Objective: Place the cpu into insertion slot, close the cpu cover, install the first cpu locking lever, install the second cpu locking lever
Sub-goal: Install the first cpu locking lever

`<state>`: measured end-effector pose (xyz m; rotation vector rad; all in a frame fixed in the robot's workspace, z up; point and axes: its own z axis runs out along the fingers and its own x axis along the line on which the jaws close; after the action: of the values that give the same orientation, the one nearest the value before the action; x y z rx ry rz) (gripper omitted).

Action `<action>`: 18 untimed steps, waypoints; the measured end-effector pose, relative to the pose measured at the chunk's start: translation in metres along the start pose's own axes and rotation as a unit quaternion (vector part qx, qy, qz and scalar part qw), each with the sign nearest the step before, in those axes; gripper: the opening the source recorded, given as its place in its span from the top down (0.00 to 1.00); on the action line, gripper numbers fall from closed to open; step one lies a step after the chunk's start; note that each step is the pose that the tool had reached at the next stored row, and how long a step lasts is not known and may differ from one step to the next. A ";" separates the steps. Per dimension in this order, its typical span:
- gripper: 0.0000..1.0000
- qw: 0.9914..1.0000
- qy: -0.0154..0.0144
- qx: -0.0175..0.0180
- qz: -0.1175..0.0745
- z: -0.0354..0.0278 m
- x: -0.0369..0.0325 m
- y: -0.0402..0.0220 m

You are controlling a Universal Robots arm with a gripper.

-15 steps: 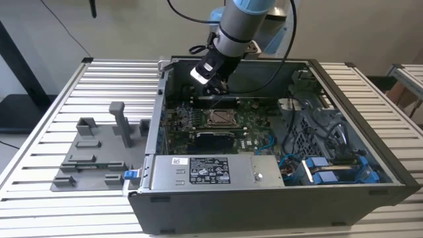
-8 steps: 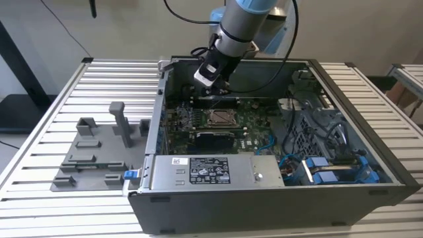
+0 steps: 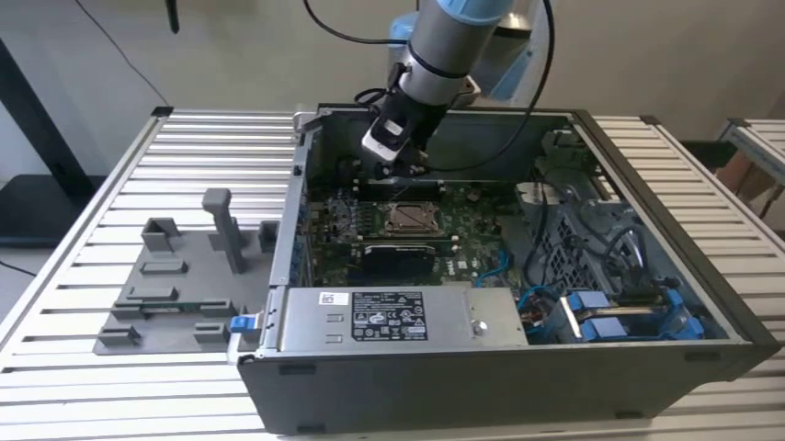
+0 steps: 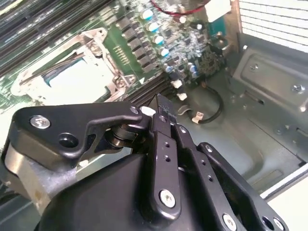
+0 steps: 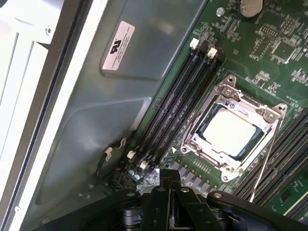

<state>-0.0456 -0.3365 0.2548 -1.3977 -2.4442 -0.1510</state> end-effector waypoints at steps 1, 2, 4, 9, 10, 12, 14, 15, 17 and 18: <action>0.89 1.000 -0.005 -0.006 -0.006 0.0001 0.0000 0.0000; 0.89 1.000 -0.010 -0.013 -0.011 0.0001 0.0000 0.0000; 0.89 0.999 -0.019 -0.025 -0.022 0.0000 0.0000 0.0000; 0.89 0.997 -0.034 -0.048 -0.043 0.0001 0.0000 0.0000; 0.89 0.997 -0.035 -0.049 -0.045 0.0001 0.0000 0.0000; 0.89 0.997 -0.035 -0.050 -0.049 0.0001 0.0000 0.0001; 0.89 0.997 -0.035 -0.049 -0.049 0.0001 0.0000 0.0000; 0.89 0.997 -0.035 -0.049 -0.049 0.0001 0.0000 0.0000; 0.89 0.997 -0.035 -0.049 -0.049 0.0001 0.0000 0.0000; 0.89 0.997 -0.035 -0.050 -0.049 0.0000 0.0000 -0.0001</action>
<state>-0.0456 -0.3366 0.2548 -1.3439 -2.5970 -0.2536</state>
